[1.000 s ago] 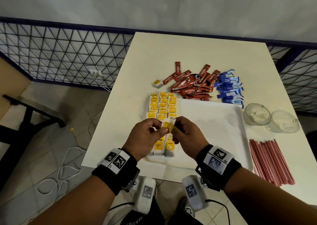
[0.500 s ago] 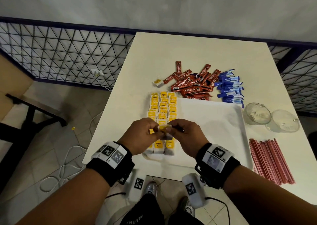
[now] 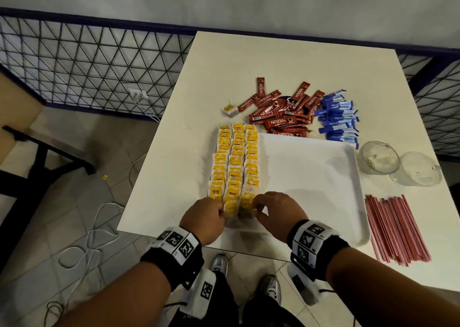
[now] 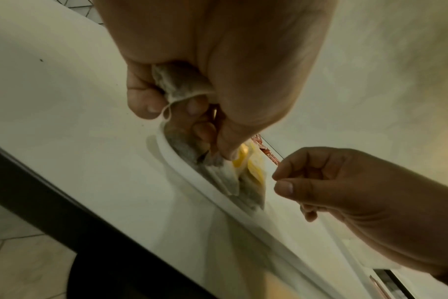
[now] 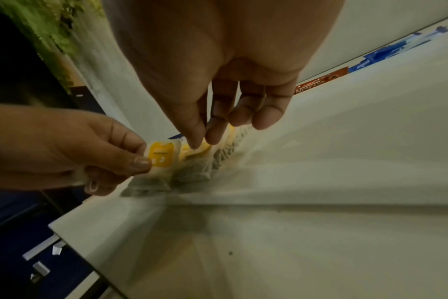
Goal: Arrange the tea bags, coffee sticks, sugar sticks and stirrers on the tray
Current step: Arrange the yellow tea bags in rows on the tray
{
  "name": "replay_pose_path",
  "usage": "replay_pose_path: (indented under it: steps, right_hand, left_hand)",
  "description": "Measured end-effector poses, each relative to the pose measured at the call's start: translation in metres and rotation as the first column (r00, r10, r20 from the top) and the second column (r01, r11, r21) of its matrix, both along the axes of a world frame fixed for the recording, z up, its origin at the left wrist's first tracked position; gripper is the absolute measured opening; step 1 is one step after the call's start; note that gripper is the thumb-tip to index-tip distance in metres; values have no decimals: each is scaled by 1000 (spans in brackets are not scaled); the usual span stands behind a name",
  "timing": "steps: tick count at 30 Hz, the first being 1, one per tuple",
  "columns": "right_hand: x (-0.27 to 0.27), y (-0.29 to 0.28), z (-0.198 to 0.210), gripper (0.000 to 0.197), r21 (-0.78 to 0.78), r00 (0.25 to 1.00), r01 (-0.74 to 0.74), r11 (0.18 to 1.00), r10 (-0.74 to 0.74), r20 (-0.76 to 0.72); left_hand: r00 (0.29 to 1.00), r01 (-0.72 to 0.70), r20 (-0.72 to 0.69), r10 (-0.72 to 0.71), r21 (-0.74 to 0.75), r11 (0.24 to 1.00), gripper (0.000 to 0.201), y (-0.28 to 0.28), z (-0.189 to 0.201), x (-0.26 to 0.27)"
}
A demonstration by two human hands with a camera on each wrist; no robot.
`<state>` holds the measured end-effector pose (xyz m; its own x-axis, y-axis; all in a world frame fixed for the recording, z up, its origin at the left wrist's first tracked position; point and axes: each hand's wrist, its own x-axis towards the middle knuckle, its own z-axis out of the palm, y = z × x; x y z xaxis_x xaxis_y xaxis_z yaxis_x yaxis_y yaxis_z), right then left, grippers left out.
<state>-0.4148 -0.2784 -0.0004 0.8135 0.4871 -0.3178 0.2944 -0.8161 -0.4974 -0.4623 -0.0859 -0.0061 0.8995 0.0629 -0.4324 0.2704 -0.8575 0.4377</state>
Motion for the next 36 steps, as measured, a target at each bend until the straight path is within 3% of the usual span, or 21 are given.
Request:
replay_pose_path:
  steps: [6, 10, 13, 15, 25, 27, 28, 30, 31, 32, 33, 34, 35, 36]
  right_hand:
    - [-5, 5, -15, 22, -17, 996, -81, 997, 81, 47]
    - [-6, 4, -17, 24, -20, 991, -110, 994, 111, 77]
    - [-4, 3, -18, 24, -7, 991, -108, 994, 108, 82]
    - [-4, 4, -17, 26, 8, 993, -100, 995, 99, 70]
    - [-1, 9, -22, 30, -31, 990, -126, 992, 127, 57]
    - [-1, 9, -20, 31, -38, 991, -124, 992, 126, 53]
    - [-1, 8, -18, 30, -20, 992, -113, 993, 114, 60]
    - [0, 6, -9, 26, 53, 994, -73, 996, 69, 81]
    - [2, 6, -5, 24, 104, 995, -50, 993, 41, 86]
    - [3, 7, 0, 21, 165, 996, -31, 986, 16, 87]
    - [5, 9, 6, 19, 226, 996, -17, 974, -4, 91]
    - [7, 13, 12, 16, 278, 995, -9, 961, -20, 99]
    - [8, 16, 17, 15, 317, 993, -5, 948, -32, 110]
    - [9, 19, 22, 14, 346, 991, -6, 938, -40, 125]
  left_hand:
    - [995, -55, 93, 45, 110, 992, 12, -9, -3, -3]
    - [985, 86, 138, -100, 100, 991, 7, -4, -2, -11]
    - [961, 251, 82, -264, 149, 957, 33, -3, -4, -16]
    - [958, 269, 48, -283, 196, 943, 41, -4, -5, -15]
    - [958, 255, 68, -278, 242, 936, 44, -6, -11, -9]
    - [965, 219, 108, -241, 183, 958, 43, -5, -5, -9]
    - [977, 143, 148, -156, 94, 985, 40, -4, -2, -9]
    - [973, -113, 173, 151, -215, 970, 34, -2, 8, -6]
    - [929, -296, 79, 363, -434, 851, 39, -1, 13, -1]
    - [835, -493, -147, 531, -627, 602, 48, 0, 19, 4]
    - [718, -637, -417, 557, -717, 284, 56, 1, 25, 9]
    - [626, -702, -615, 480, -712, 4, 62, 3, 29, 12]
    - [581, -714, -715, 389, -677, -179, 67, 6, 34, 15]
    - [575, -700, -749, 328, -659, -276, 70, 7, 38, 16]
